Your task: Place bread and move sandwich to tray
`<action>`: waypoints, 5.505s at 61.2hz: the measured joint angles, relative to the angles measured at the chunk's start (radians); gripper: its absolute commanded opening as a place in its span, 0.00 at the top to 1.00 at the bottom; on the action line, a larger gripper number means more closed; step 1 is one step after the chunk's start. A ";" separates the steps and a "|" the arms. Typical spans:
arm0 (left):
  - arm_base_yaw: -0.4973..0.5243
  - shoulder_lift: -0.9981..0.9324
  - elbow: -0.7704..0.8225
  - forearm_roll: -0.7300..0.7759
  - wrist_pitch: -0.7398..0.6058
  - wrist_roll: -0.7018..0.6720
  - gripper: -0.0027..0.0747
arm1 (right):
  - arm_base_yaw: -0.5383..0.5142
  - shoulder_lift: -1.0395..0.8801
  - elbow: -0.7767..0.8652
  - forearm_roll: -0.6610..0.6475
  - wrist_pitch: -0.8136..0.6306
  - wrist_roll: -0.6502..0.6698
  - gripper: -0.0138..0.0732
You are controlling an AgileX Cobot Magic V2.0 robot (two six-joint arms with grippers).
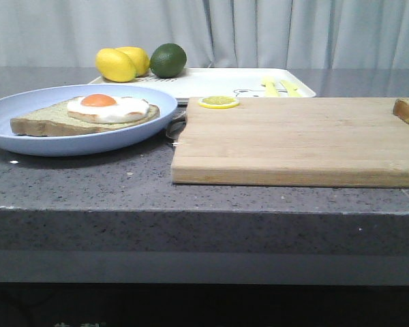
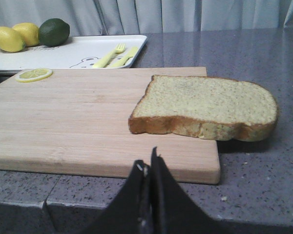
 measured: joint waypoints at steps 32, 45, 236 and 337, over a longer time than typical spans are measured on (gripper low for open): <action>0.000 0.000 0.000 0.000 0.000 0.000 0.99 | 0.000 0.000 0.000 0.000 0.000 0.000 0.91; 0.000 0.000 0.000 0.000 0.000 0.000 0.99 | 0.000 0.000 0.000 0.000 0.000 0.000 0.91; 0.000 0.633 -0.478 -0.019 -0.095 -0.002 0.19 | -0.002 0.542 -0.594 0.002 0.158 0.000 0.17; 0.000 0.636 -0.478 -0.019 -0.095 -0.002 0.19 | -0.619 1.656 -1.305 0.417 0.993 -0.297 0.17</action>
